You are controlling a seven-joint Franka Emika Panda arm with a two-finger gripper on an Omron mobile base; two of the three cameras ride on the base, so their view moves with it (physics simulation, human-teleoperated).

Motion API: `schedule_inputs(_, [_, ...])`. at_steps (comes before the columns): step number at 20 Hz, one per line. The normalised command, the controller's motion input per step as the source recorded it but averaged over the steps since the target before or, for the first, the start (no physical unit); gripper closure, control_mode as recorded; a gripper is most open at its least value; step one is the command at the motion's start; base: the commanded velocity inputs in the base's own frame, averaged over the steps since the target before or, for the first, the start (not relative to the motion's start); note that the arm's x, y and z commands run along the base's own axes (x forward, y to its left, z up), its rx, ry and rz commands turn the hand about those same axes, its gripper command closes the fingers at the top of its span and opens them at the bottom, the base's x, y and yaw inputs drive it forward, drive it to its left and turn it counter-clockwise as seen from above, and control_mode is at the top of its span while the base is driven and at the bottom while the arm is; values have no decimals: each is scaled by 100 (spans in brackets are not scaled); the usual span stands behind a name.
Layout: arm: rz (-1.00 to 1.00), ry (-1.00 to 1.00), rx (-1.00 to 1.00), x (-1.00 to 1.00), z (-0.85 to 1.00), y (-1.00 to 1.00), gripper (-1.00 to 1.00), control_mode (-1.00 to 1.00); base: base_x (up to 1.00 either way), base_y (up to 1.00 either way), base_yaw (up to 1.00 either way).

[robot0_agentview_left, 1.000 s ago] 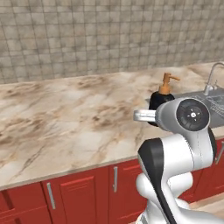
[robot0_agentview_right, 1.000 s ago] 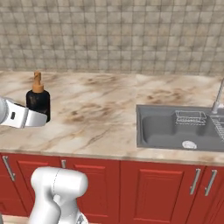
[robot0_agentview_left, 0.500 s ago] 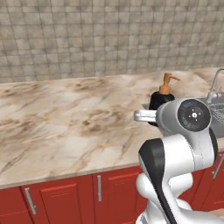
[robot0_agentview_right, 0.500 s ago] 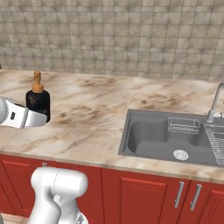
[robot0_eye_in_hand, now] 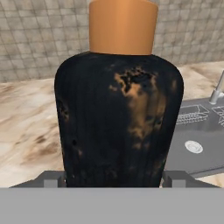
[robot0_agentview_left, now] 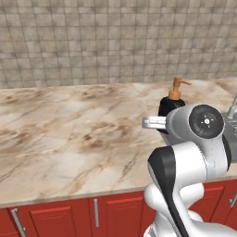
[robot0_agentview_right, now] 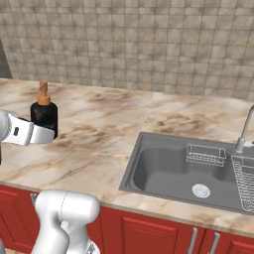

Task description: Locate and retrieve the sponge and soap dispenser from the cabinet. Place them next to the sink.

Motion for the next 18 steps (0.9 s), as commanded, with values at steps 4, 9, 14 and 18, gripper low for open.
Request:
schedule_inputs(4, [0, 0, 0, 0, 0, 0, 100, 100, 1, -24, 6])
schedule_inputs(9, [0, 0, 0, 0, 0, 0, 100, 100, 0, -4, 0])
schedule_inputs(14, [0, 0, 0, 0, 0, 0, 100, 100, 0, 0, 0])
schedule_inputs(18, [0, 0, 0, 0, 0, -3, 100, -100, 0, -1, 0])
